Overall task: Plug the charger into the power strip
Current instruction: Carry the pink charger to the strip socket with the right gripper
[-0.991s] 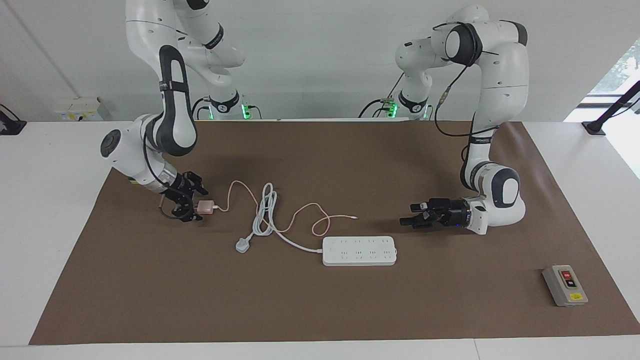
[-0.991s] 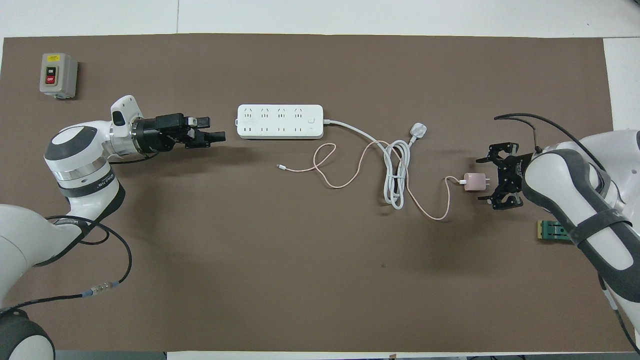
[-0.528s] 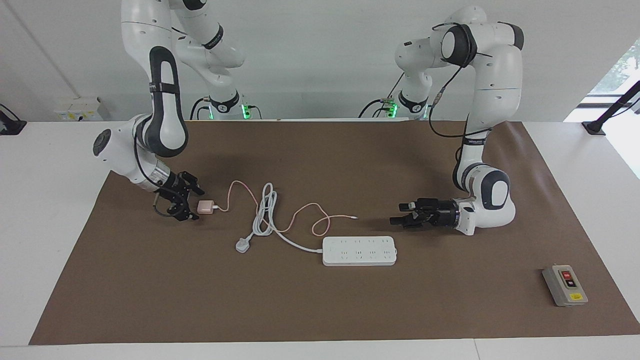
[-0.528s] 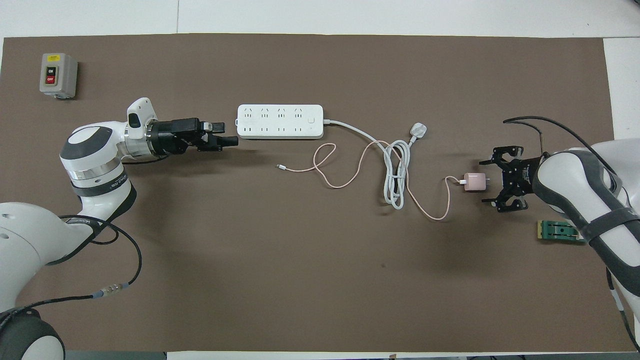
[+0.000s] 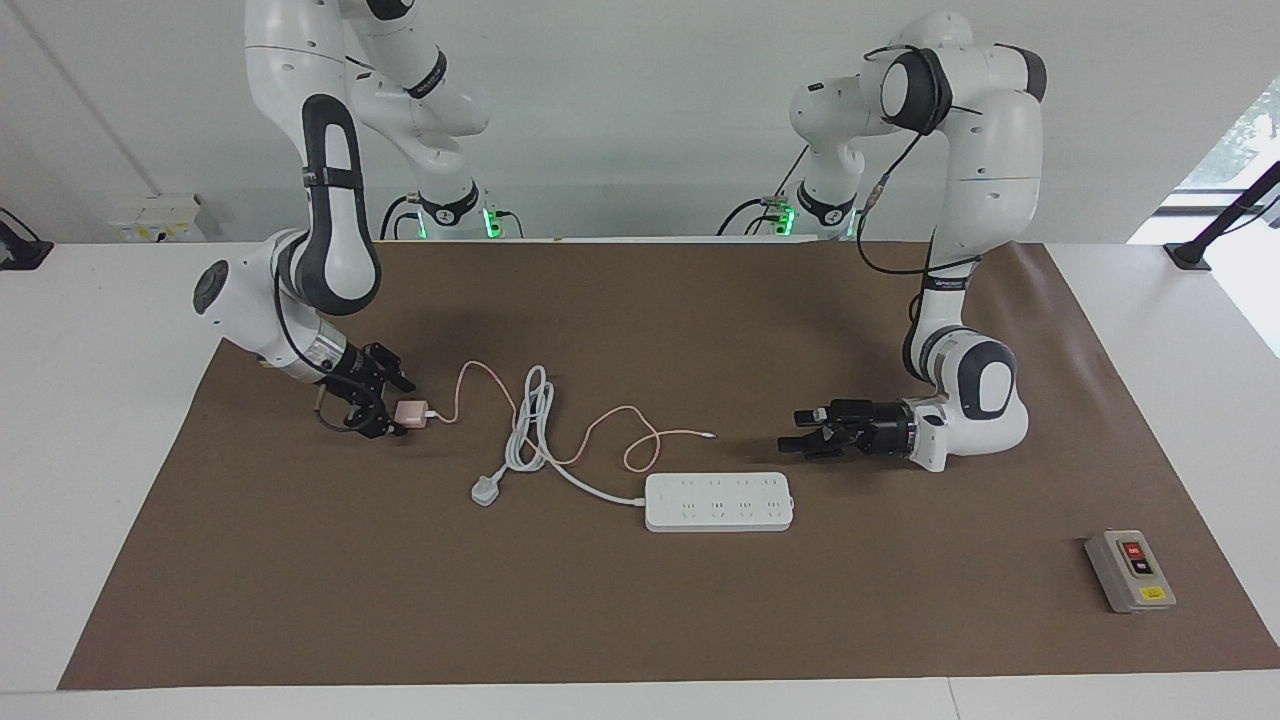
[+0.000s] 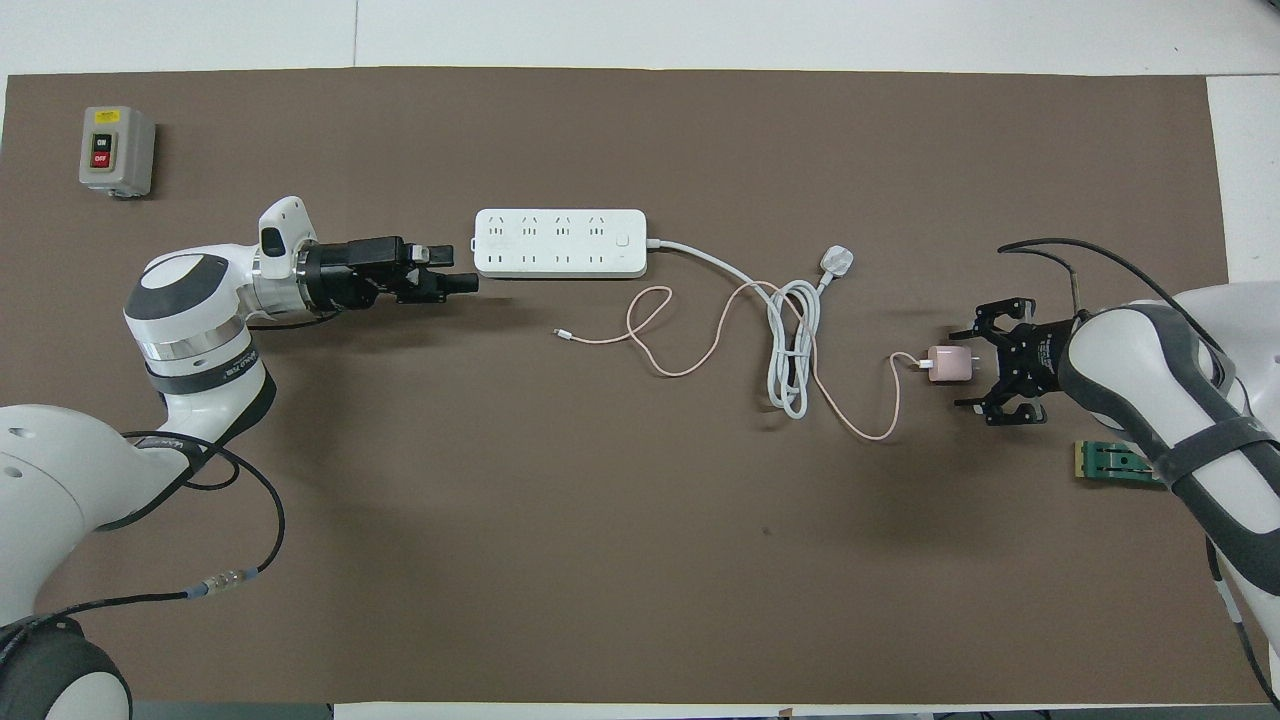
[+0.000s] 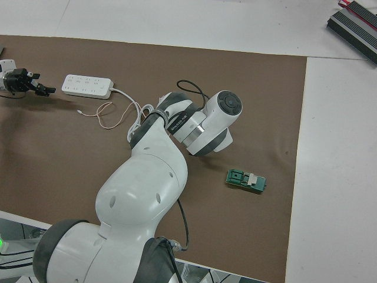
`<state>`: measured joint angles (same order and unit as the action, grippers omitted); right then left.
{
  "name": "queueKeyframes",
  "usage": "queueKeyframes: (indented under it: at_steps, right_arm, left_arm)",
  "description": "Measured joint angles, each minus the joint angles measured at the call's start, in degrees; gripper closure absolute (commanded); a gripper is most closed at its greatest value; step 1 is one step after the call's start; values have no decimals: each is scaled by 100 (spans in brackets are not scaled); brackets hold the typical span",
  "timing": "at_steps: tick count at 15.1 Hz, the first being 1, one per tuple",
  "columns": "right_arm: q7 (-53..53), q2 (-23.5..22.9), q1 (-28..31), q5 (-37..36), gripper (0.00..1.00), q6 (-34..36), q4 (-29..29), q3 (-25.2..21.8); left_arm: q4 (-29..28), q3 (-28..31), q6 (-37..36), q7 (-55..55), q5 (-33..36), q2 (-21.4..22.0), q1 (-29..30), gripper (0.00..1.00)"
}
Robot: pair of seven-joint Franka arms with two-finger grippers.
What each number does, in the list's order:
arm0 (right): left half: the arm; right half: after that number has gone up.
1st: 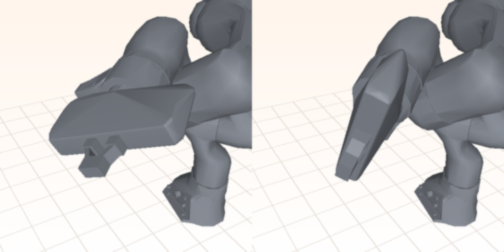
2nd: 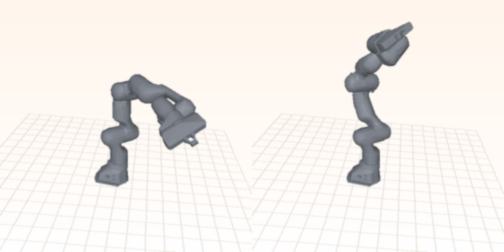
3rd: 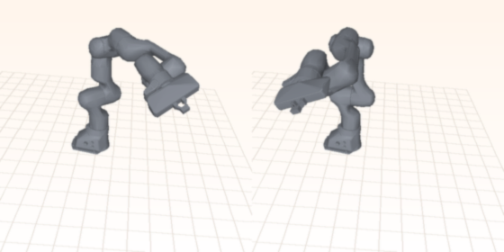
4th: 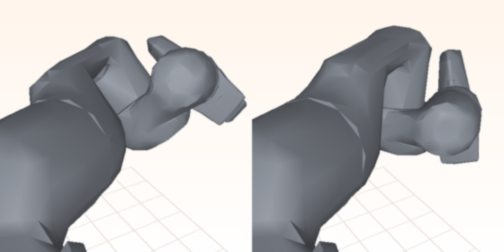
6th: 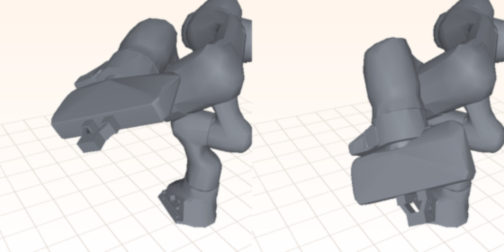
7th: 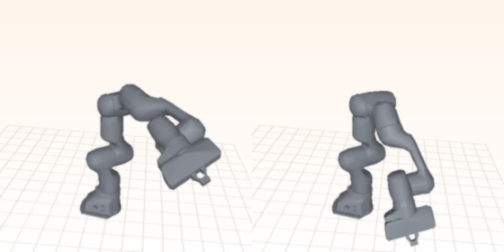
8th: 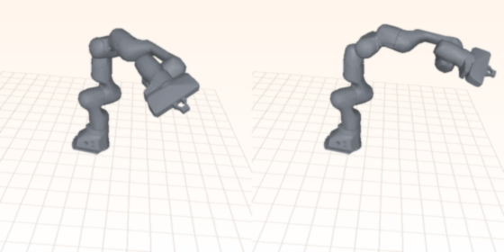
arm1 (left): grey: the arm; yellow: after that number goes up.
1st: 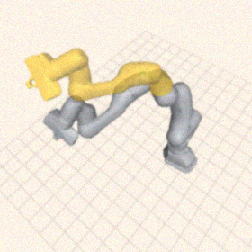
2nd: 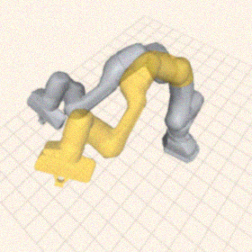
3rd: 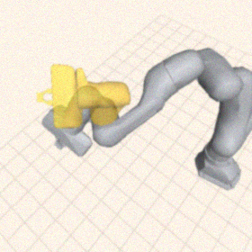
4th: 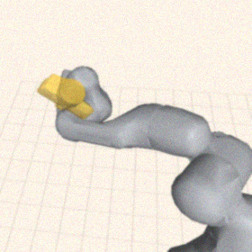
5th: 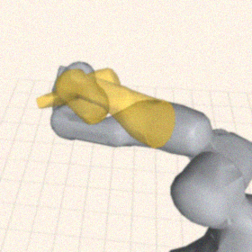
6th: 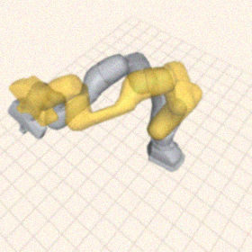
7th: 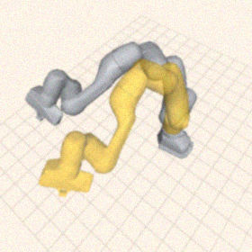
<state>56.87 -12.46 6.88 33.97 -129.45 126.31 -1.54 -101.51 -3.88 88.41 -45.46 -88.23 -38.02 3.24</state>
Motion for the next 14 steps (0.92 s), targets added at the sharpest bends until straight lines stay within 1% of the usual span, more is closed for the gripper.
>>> queueKeyframes:
  at_steps: [1, 2, 3, 4, 5, 6, 11, 14]
  right_arm:
    - [-28, 0, 0, 60, 37, 0, 1, 0]
    - [-105, 0, 0, 93, 42, 0, 2, -1]
    - [-173, 0, 0, 98, 50, 0, 2, -3]
    - [-231, 0, 1, 100, 63, 0, 2, -4]
    - [-277, 0, 1, 100, 84, 0, 3, -4]
    - [-337, 0, 1, 100, 100, 9, 4, -4]
    - [-561, 9, -4, 101, 100, 89, -21, 7]
    - [-350, 46, -59, 124, 100, 109, -283, 18]
  left_arm:
    - [-8, 0, 3, 0, 0, 0, 0, 0]
    - [-12, 0, 8, 0, 0, 0, 0, 0]
    - [-15, -1, 9, 0, 2, 0, -1, 0]
    - [-21, -5, 9, 0, 2, 0, -8, 0]
    - [-24, -6, 9, 0, 2, 1, -19, 0]
    - [-25, -6, 11, 0, 2, 1, -31, 0]
    - [-25, -5, 78, 0, 2, 7, -80, 0]
    - [-25, -6, 143, -1, 2, 39, -124, 0]
